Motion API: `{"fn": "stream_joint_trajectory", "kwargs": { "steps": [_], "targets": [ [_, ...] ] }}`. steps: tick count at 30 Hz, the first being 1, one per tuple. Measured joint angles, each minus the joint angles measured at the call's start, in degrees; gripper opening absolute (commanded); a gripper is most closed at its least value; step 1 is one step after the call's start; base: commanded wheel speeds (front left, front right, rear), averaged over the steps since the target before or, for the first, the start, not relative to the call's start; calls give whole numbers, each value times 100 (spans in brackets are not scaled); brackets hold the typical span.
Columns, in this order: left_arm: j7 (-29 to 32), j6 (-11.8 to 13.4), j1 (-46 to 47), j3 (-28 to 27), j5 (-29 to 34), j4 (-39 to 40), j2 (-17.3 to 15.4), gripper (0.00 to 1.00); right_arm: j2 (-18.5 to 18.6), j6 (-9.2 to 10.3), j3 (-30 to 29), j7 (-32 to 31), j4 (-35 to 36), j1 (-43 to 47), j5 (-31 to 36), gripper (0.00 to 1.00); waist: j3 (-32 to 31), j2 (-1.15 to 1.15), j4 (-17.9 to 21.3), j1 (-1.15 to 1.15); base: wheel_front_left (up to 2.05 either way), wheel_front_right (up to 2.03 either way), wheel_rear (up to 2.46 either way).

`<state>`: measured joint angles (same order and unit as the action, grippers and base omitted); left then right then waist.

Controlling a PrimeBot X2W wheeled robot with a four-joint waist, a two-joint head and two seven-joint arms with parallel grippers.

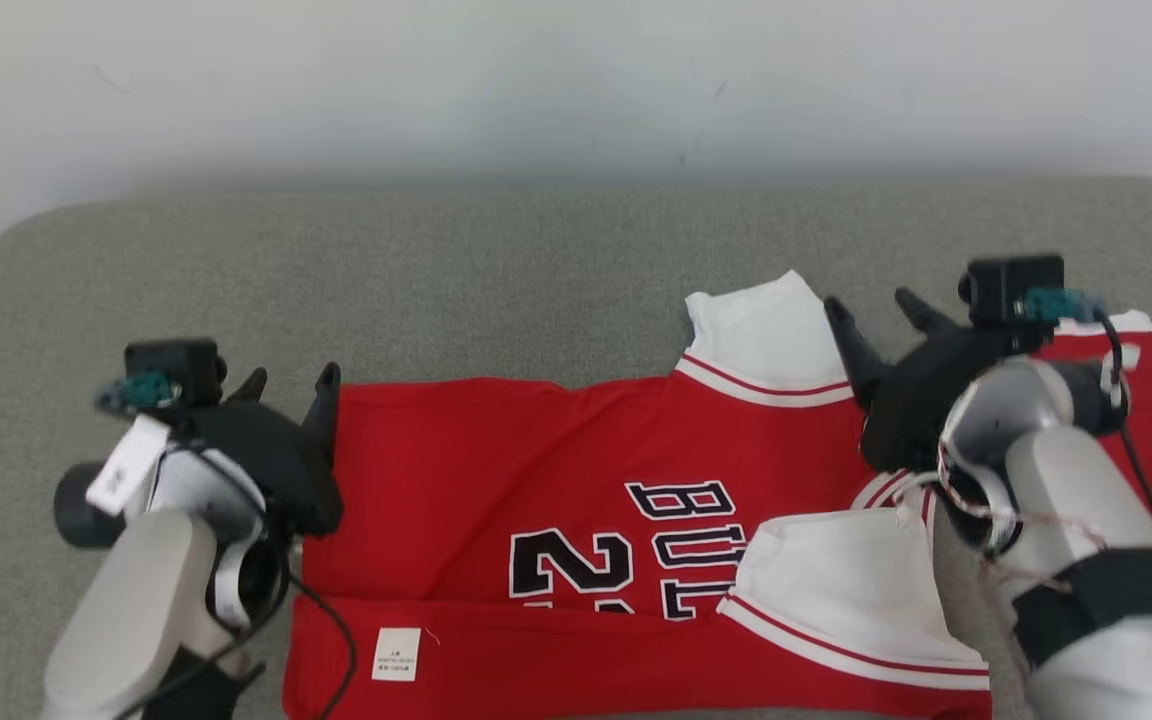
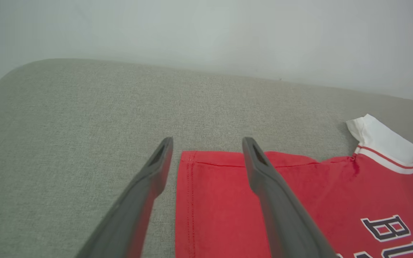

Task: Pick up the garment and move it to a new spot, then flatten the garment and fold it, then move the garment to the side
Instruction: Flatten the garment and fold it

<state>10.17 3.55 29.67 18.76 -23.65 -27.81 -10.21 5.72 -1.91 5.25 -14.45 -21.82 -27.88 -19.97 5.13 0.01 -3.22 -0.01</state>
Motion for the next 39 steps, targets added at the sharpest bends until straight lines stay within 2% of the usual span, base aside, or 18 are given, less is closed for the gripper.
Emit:
{"fn": "stream_joint_trajectory", "kwargs": {
  "steps": [6, 13, 17, 21, 25, 28, 39],
  "targets": [
    [1012, -4, 1007, 141, 2, -942, 197, 100, 332, -154, 358, -692, -923, -1303, 398, 100, 353, 0, -17, 0, 0, 0, 0],
    [1740, 4, 1686, 270, 53, -1637, 313, 100, 368, -215, 549, -1210, -1784, -2150, 532, 100, 714, 0, -119, -1, 0, 0, 0],
    [2009, 54, 1974, 411, 230, -1997, 286, 100, 381, -21, 415, -1338, -2231, -2636, 604, 100, 902, 0, -191, -1, 0, 0, 0],
    [2163, 52, 2210, 467, 230, -2258, 497, 100, 434, 253, 175, -1386, -2652, -2938, 586, 100, 1028, 1, -314, -1, 0, 0, 0],
    [2285, 45, 2366, 555, 230, -2527, 614, 100, 437, 389, 40, -1472, -3048, -3043, 471, 100, 1098, 0, -457, 0, 0, 0, 0],
    [2341, 41, 2374, 593, 231, -2671, 654, 100, 428, 454, 35, -1527, -3245, -3053, 460, 100, 1137, 1, -556, 0, 0, 0, 0],
    [2197, -165, 2733, 584, 182, -2864, 702, 100, 291, 450, 165, -1570, -3789, -3293, 449, 100, 1284, 0, -658, 1, 0, 0, 0]
  ]
}}
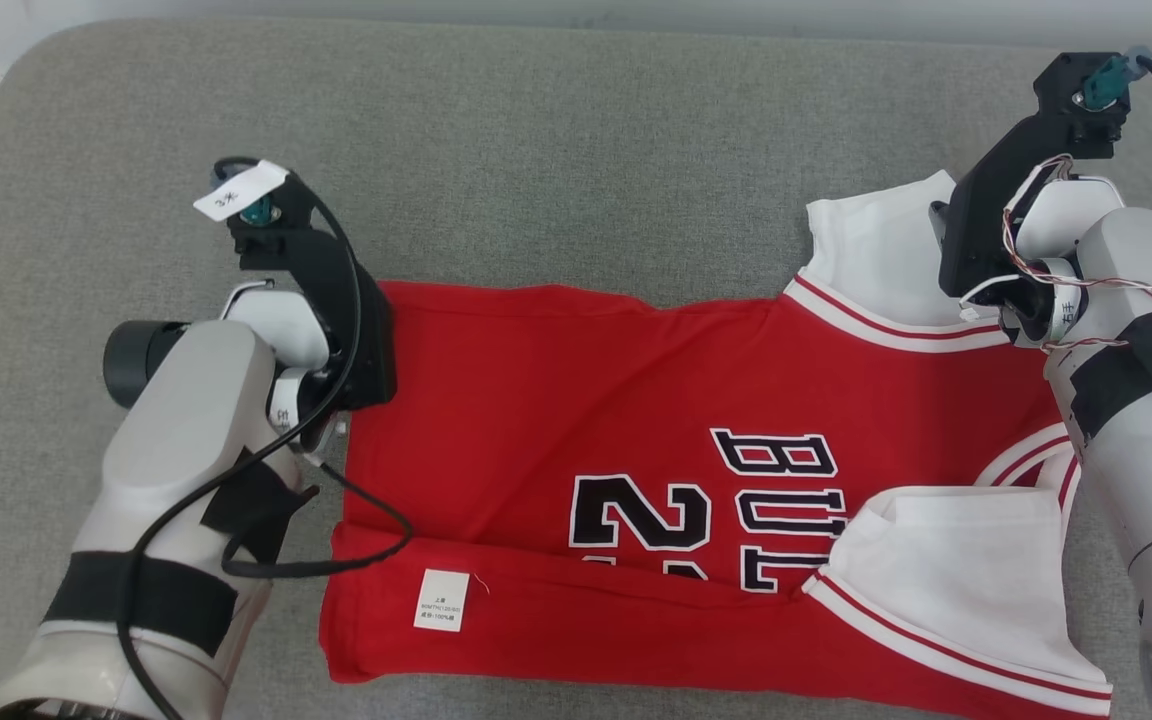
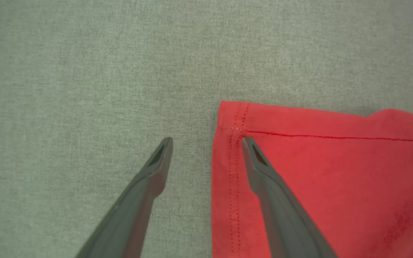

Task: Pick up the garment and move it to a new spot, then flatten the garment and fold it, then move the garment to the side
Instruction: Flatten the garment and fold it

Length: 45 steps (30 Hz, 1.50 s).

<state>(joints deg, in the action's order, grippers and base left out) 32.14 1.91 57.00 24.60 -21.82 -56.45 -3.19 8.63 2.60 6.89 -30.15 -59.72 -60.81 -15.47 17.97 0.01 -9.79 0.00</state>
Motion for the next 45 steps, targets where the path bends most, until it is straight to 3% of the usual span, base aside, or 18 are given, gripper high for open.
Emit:
{"fn": "stream_joint_trajectory", "kwargs": {
  "steps": [5, 27, 28, 30, 31, 35, 38, 39, 40, 41, 44, 45],
  "targets": [
    [-102, -97, 180, -12, -91, -43, 138, 100, 1, 22, -2, 75, -186, -98, 0, 100, 43, 0, 30, 0, 0, 0, 0],
    [-390, -298, 375, 124, -199, -441, 179, 100, 54, 151, -49, 379, -734, -536, 2, 100, 321, 0, -119, 0, 0, 0, 0],
    [-394, -301, 389, 143, -216, -457, 179, 92, 53, 151, -48, 400, -745, -556, 2, 100, 321, 0, -124, 0, 0, 0, 0],
    [-396, -307, 416, 200, -293, -470, 176, 56, 52, 152, -45, 417, -799, -568, 3, 100, 321, 0, -135, 1, 0, 0, 0],
    [-397, -331, 416, 241, -378, -454, 176, 53, 52, 152, -41, 438, -842, -568, 3, 100, 320, -1, -138, 0, 0, 0, 0],
    [-397, -343, 415, 493, -569, -248, 179, 66, 107, 153, -44, 452, -902, -578, 3, 100, 334, 0, -174, 1, 0, 0, 0],
    [-397, -336, 415, 586, -690, -154, 178, 69, 122, 164, -44, 453, -923, -612, 3, 100, 359, -1, -193, 0, 0, 0, 0],
    [-397, -333, 415, 619, -772, -126, 178, 69, 122, 178, -43, 455, -940, -661, 3, 98, 376, -1, -202, 0, 0, 0, 0],
    [-397, -297, 413, 646, -811, -102, 178, 68, 120, 178, -42, 475, -943, -695, 3, 89, 394, 0, -210, 0, 0, 0, 0],
    [-397, -292, 413, 680, -835, -83, 176, 64, 115, 179, -36, 478, -961, -725, 4, 65, 413, 0, -216, 0, 0, 0, 0],
    [-401, -283, 413, 778, -901, -14, 175, 49, 109, 194, -21, 479, -1034, -781, 19, 35, 479, -1, -232, 0, 0, 0, 0],
    [-417, -253, 413, 793, -910, 1, 175, 46, 115, 194, -21, 479, -1046, -783, 19, 30, 501, -1, -237, 0, 0, 0, 0]
  ]
}}
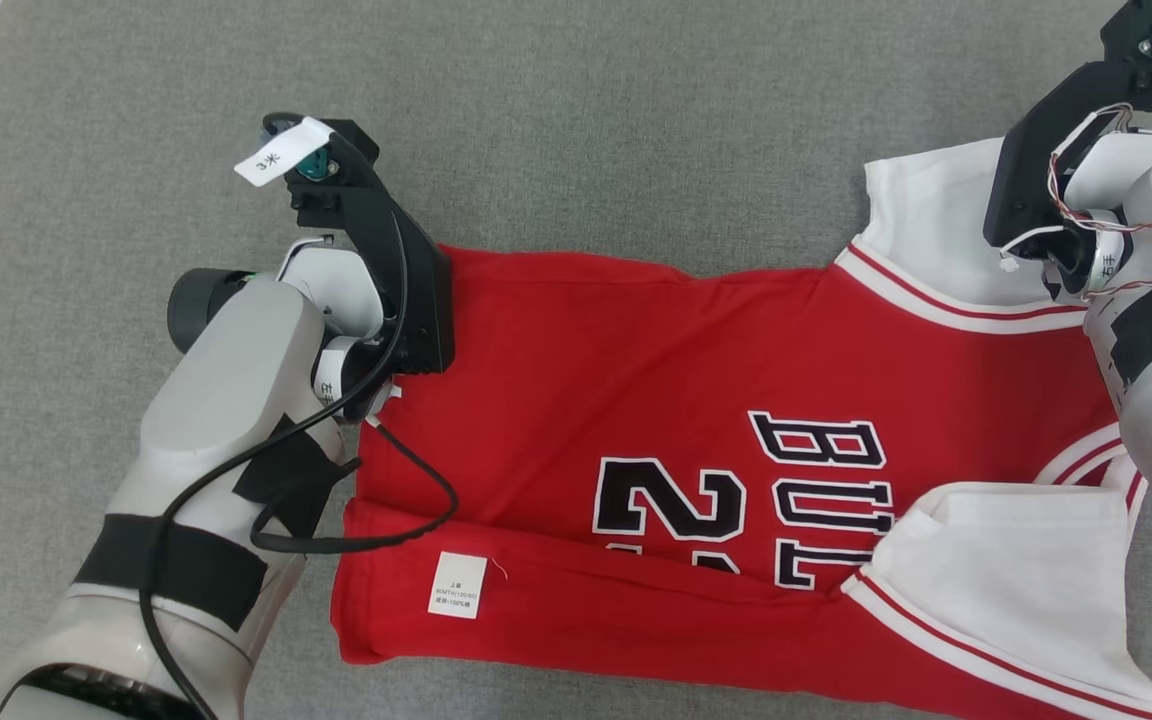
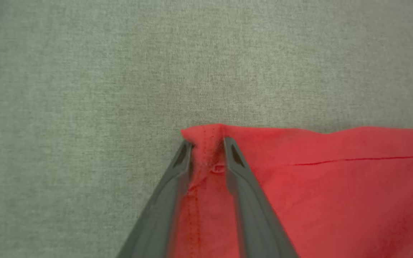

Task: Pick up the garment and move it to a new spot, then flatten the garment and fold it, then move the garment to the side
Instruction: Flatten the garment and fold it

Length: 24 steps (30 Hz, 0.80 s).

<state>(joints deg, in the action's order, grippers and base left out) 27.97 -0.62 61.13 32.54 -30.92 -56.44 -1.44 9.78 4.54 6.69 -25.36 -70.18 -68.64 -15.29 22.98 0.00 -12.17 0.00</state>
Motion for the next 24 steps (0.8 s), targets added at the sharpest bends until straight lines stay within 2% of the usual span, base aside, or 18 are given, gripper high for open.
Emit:
{"fn": "stream_joint_trajectory", "kwargs": {
  "steps": [2, 3, 5, 9, 18, 24],
  "targets": [
    [-30, 11, 7, 33, -47, 20, -2, 30, 7, 0, 3, 15, -23, -1, 1, 10, 37, 0, -13, 0, 0, 0, 0],
    [-31, 11, 15, 56, -51, 19, -2, 26, 8, 0, 10, 19, -26, -4, 7, 6, 49, 0, -20, 0, 0, 0, 0],
    [-33, 19, 24, 118, -174, 20, -3, 20, 11, 0, 15, 24, -36, -11, 19, 0, 62, 0, -32, 0, 0, 0, 0],
    [-79, 68, 36, 167, -258, 19, -1, 0, 31, 0, 25, 54, -62, -42, 20, 0, 79, 0, -47, 0, 0, 0, 0],
    [-346, 145, 99, 249, -453, -22, 3, 0, 90, -2, -40, 281, -140, -126, 15, 0, 57, 0, -57, 0, 0, 0, 0],
    [-570, 130, 158, 260, -605, -118, 2, 0, 67, -225, -225, 582, -119, -125, -203, 0, -80, 0, -38, 0, 0, 0, 0]
  ]
}}
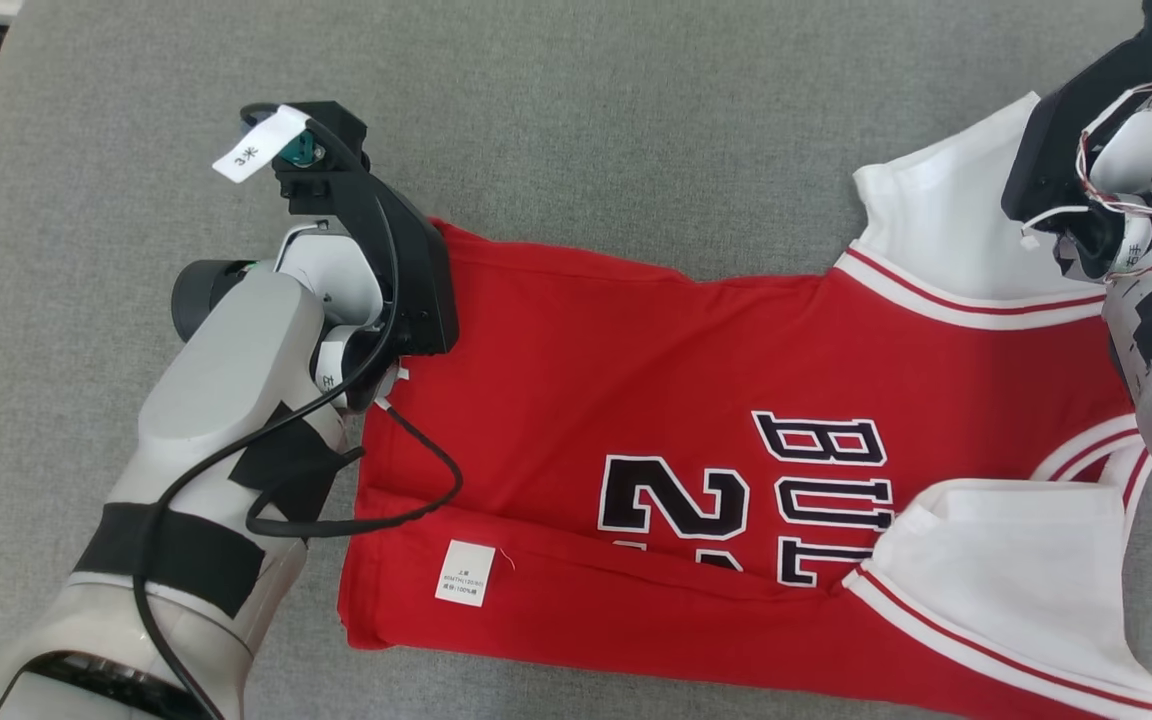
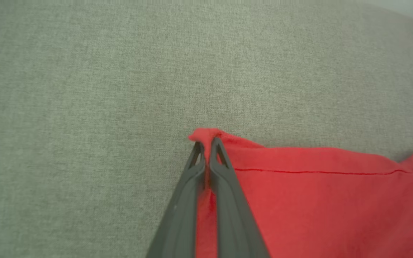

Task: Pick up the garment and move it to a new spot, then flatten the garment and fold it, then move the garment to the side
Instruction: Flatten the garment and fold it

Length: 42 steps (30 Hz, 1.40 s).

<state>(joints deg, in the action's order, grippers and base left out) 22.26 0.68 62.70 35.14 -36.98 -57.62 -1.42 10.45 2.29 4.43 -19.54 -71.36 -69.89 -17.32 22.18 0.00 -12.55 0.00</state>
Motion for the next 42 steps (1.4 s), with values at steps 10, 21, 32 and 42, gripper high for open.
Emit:
{"fn": "stream_joint_trajectory", "kwargs": {
  "steps": [10, 21, 32, 42],
  "targets": [
    [-377, -78, -5, 29, -90, -235, 1, 0, -48, -536, -121, 504, 70, 85, -225, 0, -383, 0, 64, 0, 0, 0, 0],
    [-945, -326, -516, 89, -234, -278, -4, 0, 59, -865, 83, 1070, 45, 977, -166, 0, -943, 0, 153, 1, 0, 0, 0],
    [-1525, -430, -1266, 60, -334, -366, -16, 0, -22, -938, 280, 1924, 483, 2170, -207, 0, -1458, -1, 308, 1, 0, 0, 0],
    [-1905, -480, -1856, -25, -402, -361, -222, 0, 120, -944, 815, 2586, 1546, 3423, -391, 0, -1748, -1, 457, 1, 0, 0, 0]
  ]
}}
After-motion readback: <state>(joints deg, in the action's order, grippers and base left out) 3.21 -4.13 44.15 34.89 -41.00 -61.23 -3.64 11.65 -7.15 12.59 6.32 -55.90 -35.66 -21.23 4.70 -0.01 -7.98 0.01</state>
